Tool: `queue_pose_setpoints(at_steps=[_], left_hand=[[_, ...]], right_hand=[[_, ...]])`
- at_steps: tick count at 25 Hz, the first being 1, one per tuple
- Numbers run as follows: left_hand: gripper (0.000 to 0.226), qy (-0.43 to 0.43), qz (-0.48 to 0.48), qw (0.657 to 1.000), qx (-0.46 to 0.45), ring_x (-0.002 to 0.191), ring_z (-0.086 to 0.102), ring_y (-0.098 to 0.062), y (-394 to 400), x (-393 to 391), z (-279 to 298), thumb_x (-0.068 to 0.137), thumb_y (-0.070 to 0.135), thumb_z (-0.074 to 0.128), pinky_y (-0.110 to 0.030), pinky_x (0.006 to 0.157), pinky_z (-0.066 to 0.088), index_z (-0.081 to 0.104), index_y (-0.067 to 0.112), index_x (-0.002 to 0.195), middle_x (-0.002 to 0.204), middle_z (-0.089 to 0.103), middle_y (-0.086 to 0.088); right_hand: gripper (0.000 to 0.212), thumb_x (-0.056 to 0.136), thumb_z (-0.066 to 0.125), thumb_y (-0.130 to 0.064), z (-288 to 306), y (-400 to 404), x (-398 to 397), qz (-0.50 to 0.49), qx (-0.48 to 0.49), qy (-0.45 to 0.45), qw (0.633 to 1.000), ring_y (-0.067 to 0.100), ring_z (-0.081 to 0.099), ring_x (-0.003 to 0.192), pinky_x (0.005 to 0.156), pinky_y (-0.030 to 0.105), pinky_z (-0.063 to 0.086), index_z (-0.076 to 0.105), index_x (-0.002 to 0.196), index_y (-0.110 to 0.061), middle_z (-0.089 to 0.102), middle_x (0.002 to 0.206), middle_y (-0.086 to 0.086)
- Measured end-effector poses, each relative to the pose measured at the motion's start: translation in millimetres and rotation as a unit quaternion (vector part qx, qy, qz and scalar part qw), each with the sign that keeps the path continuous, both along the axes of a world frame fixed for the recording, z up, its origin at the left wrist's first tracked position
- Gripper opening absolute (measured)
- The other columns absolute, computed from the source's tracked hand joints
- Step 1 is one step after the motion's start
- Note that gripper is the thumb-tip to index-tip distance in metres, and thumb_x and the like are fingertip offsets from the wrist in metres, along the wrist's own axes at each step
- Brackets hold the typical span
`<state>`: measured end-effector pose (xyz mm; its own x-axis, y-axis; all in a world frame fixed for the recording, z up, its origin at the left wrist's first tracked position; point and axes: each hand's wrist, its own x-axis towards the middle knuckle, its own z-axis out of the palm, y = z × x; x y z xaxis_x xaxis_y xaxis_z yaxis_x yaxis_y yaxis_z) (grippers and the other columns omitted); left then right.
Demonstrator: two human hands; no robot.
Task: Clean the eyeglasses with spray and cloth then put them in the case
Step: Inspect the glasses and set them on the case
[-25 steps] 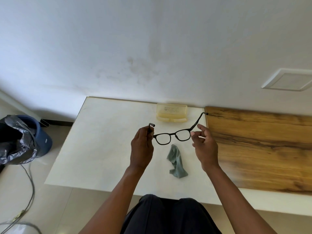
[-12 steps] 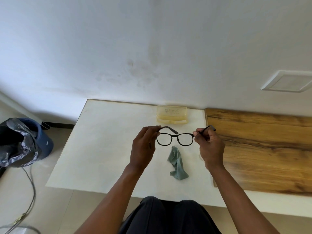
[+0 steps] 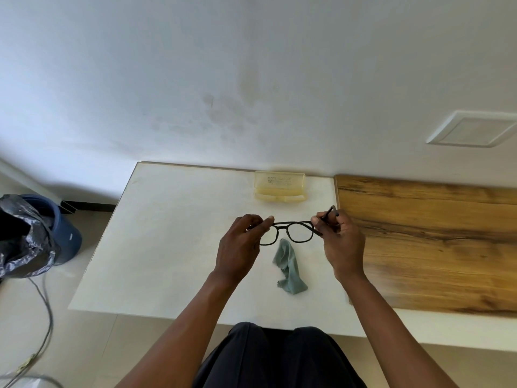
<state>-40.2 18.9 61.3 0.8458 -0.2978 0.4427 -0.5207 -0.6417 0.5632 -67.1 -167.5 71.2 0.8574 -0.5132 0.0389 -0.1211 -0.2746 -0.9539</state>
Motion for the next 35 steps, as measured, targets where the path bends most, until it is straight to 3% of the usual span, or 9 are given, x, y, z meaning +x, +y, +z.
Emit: queue_pose_setpoints(at_steps=[5,8,12,15,18,23,27,32,35], left_hand=[[0.043,0.002,-0.007,0.999,0.032,0.079,0.064,-0.027,-1.1,0.1,-2.9,0.071,-0.016,0.065,-0.033,0.048,0.052,0.070,0.011,0.104,0.087,0.067,-0.012],[0.039,0.023,-0.004,1.000,0.018,0.081,0.062,-0.029,-2.3,0.7,-6.9,0.075,-0.014,0.064,-0.034,0.052,0.052,0.070,0.010,0.104,0.089,0.067,-0.013],[0.025,0.102,0.054,0.986,-0.123,0.087,0.060,-0.027,-7.3,1.4,-9.7,0.079,-0.007,0.065,-0.027,0.072,0.049,0.070,0.004,0.101,0.093,0.065,-0.014],[0.021,0.247,0.133,0.929,-0.241,0.088,0.062,-0.017,-4.9,7.0,-8.8,0.080,0.003,0.067,-0.016,0.080,0.047,0.071,0.007,0.100,0.096,0.066,-0.007],[0.020,0.393,0.166,0.823,-0.376,0.075,0.064,-0.012,-0.1,14.6,-4.3,0.081,0.005,0.067,-0.020,0.076,0.053,0.069,0.007,0.101,0.083,0.068,-0.002],[0.012,0.488,0.132,0.714,-0.484,0.071,0.063,-0.018,10.9,20.6,3.0,0.081,-0.003,0.063,-0.026,0.069,0.058,0.066,-0.002,0.093,0.077,0.065,-0.010],[0.007,0.501,0.114,0.712,-0.479,0.067,0.061,-0.025,13.9,17.1,6.2,0.081,-0.005,0.062,-0.033,0.072,0.058,0.066,-0.002,0.085,0.075,0.061,-0.016],[0.007,0.500,0.101,0.715,-0.478,0.062,0.064,-0.023,14.3,17.0,10.8,0.079,-0.007,0.063,-0.031,0.068,0.059,0.067,-0.003,0.082,0.073,0.064,-0.016],[0.009,0.500,0.093,0.719,-0.474,0.064,0.064,-0.024,13.6,16.7,12.6,0.079,-0.008,0.062,-0.031,0.069,0.059,0.068,-0.001,0.078,0.072,0.065,-0.014]], right_hand=[[0.023,0.079,0.071,-0.015,3.5,-2.4,-1.2,0.019,0.008,0.014,1.000,0.016,0.064,0.071,0.071,0.039,0.056,0.060,0.071,-0.034,0.065,0.072,-0.014],[0.013,0.078,0.072,-0.016,3.7,-2.2,-1.9,0.021,0.001,0.023,1.000,0.018,0.065,0.073,0.074,0.046,0.056,0.063,0.073,-0.025,0.065,0.073,-0.012],[0.009,0.078,0.072,-0.017,3.7,-2.7,-2.2,0.001,-0.004,0.023,1.000,0.017,0.067,0.072,0.075,0.045,0.056,0.064,0.078,-0.021,0.066,0.075,-0.012],[0.010,0.078,0.072,-0.018,4.2,-4.4,-0.8,-0.001,-0.011,0.019,1.000,0.013,0.065,0.068,0.071,0.039,0.055,0.064,0.077,-0.022,0.066,0.074,-0.012],[0.006,0.078,0.072,-0.017,2.8,-7.5,0.7,0.008,-0.019,0.008,1.000,0.008,0.063,0.066,0.065,0.028,0.053,0.067,0.078,-0.017,0.068,0.076,-0.010],[0.011,0.075,0.074,-0.012,2.7,-13.1,0.1,0.053,-0.102,-0.054,0.992,0.006,0.063,0.068,0.062,0.004,0.046,0.072,0.084,-0.007,0.069,0.079,-0.002],[0.014,0.073,0.074,-0.006,0.9,-16.6,-2.7,0.100,-0.205,-0.087,0.970,0.009,0.063,0.070,0.064,0.003,0.045,0.072,0.086,-0.001,0.072,0.081,0.009],[0.020,0.076,0.073,-0.009,1.1,-18.9,-4.9,0.161,-0.296,-0.066,0.939,0.021,0.066,0.068,0.061,0.029,0.053,0.072,0.095,-0.003,0.071,0.080,0.011],[0.019,0.078,0.071,-0.010,2.0,-20.2,-4.2,0.191,-0.319,-0.048,0.927,0.023,0.065,0.068,0.058,0.030,0.051,0.072,0.097,-0.004,0.069,0.079,0.009]])
